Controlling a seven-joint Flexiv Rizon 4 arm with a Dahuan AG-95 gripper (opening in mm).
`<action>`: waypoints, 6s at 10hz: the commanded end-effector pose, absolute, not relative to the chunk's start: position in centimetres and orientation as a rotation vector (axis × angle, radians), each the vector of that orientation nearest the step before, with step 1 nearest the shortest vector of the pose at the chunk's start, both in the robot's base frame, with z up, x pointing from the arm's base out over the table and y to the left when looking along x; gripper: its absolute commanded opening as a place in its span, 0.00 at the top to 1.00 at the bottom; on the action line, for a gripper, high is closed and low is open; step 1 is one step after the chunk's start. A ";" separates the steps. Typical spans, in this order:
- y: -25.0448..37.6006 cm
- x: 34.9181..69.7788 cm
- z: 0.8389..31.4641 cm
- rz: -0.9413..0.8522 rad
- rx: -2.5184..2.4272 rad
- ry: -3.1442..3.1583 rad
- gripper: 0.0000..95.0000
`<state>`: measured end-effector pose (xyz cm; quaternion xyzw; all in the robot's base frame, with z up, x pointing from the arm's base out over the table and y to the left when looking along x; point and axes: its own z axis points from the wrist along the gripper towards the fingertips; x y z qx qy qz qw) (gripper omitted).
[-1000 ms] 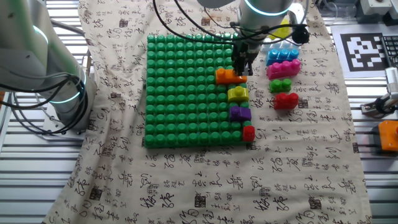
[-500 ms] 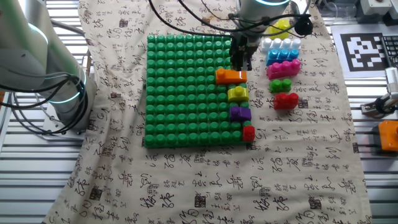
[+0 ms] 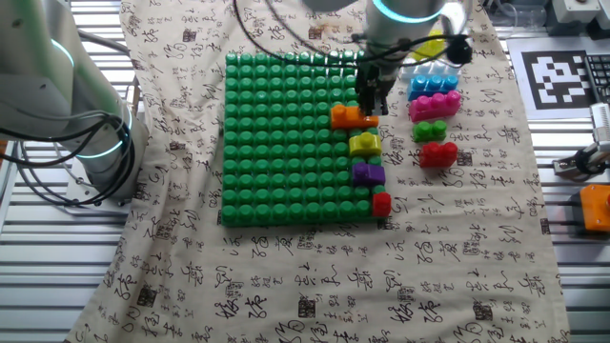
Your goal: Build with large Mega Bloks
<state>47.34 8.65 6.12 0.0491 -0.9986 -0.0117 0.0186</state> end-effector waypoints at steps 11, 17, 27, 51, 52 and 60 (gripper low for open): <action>9.2 49.2 9.6 0.008 0.221 -3.064 0.80; 7.8 51.0 10.1 0.015 0.226 -3.065 0.80; 9.1 50.7 11.3 0.075 0.064 -3.082 1.00; 1.0 61.7 4.9 0.037 0.236 -3.177 0.60; 1.0 61.8 4.7 0.039 0.235 -3.177 0.60; 1.3 62.5 4.3 0.060 0.216 -3.163 1.00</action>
